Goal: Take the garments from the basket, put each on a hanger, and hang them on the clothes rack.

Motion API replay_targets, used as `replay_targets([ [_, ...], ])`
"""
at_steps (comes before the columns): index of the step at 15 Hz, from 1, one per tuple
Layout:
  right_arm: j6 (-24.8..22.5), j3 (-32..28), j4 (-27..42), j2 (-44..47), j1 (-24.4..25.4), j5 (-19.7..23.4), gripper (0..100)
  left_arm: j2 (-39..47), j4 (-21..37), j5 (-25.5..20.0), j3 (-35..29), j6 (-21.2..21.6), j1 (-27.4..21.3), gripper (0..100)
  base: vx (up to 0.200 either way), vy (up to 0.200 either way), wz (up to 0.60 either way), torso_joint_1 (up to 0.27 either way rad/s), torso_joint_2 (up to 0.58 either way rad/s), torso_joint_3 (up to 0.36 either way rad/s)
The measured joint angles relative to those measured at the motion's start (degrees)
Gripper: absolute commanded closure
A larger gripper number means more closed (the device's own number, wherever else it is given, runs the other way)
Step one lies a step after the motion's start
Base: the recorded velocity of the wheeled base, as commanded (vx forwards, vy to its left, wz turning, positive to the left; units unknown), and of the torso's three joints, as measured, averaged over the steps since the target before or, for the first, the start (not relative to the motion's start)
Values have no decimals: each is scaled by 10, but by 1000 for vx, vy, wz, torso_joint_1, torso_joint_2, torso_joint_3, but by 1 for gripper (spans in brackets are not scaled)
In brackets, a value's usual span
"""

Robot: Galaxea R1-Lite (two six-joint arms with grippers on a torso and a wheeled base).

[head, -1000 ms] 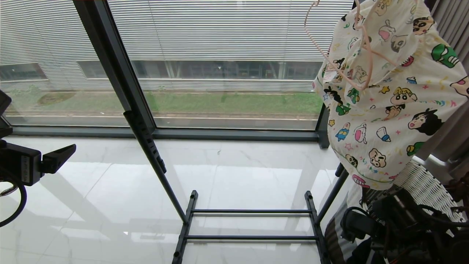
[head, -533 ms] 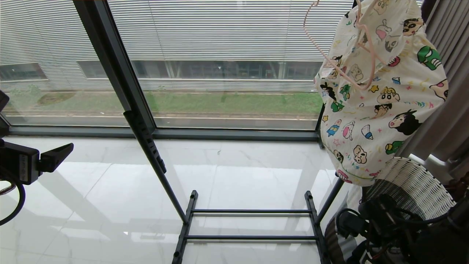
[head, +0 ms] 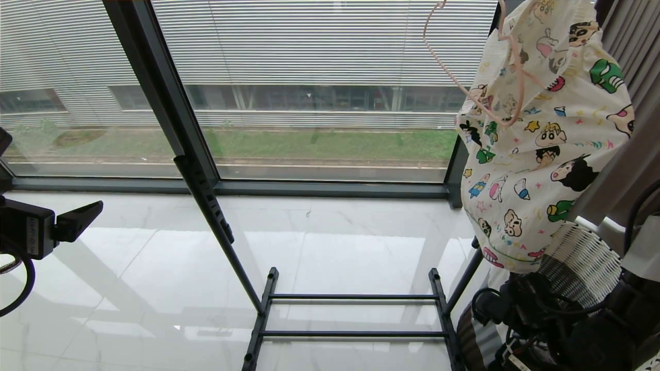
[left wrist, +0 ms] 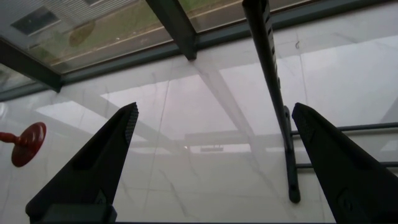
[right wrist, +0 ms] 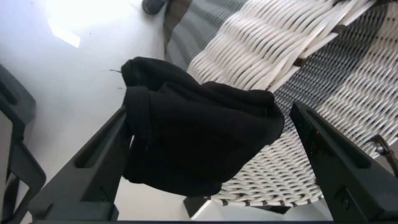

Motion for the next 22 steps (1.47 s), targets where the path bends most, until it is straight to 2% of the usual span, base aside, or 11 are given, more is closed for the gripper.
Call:
replay_targets([
  [5,0,0,-31,8,-12,-4,0,-1,0,0,0,1,0,0,0,0,0,0,0,0],
  [6,0,1,-39,10,-13,-3,100,-1,0,0,0,1,0,0,0,0,0,0,0,0],
  [13,1,5,-45,9,-13,-3,100,-1,0,0,3,1,0,0,0,0,0,0,0,0],
  [17,2,10,-39,-29,-13,-4,100,-9,0,-1,5,3,-1,0,0,0,0,0,0,0],
  [19,2,3,-4,-74,-12,-4,100,-17,0,-1,9,3,-1,0,0,0,0,0,0,0],
  [22,2,-57,130,-171,-4,0,100,-34,0,-1,23,3,-18,0,0,0,0,0,0,0],
])
